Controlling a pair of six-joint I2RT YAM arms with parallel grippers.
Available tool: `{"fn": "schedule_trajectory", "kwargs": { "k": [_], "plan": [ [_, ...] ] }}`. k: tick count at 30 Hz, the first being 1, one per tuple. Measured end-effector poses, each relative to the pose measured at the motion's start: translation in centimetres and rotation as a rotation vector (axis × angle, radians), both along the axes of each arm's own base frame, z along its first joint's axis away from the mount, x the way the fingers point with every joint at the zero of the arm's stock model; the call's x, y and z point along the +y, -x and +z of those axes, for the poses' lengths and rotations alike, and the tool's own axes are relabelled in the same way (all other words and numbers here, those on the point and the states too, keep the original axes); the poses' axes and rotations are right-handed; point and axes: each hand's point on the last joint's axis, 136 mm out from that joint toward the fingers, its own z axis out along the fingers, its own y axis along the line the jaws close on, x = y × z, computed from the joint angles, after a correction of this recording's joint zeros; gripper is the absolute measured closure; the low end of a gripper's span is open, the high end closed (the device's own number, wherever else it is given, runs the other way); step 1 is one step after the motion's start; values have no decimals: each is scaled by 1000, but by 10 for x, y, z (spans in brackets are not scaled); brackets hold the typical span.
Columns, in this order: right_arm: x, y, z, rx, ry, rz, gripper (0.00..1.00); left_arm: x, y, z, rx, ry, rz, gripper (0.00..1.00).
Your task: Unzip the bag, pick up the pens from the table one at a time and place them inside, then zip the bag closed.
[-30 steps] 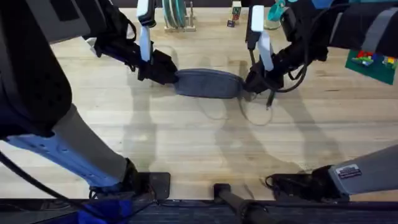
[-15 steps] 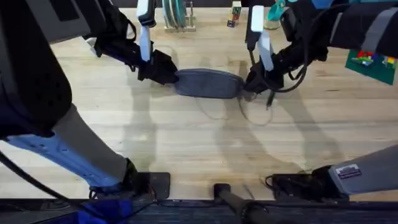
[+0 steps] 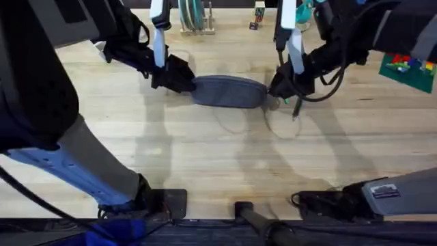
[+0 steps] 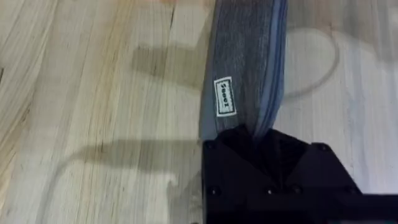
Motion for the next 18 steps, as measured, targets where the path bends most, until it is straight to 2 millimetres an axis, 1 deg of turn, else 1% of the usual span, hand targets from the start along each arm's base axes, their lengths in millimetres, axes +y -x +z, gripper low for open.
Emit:
{"fn": "schedule_trajectory", "kwargs": {
  "k": [6, 11, 18],
  "plan": [
    [8, 1, 5, 7, -53, 5, 968, 0, 0, 0, 0, 0, 0, 959],
    [11, 2, 7, 11, -75, 9, 968, 0, 0, 0, 0, 0, 0, 958],
    [18, -5, 14, -21, -129, 15, 969, 0, 0, 0, 0, -2, 0, 958]
  ]
}}
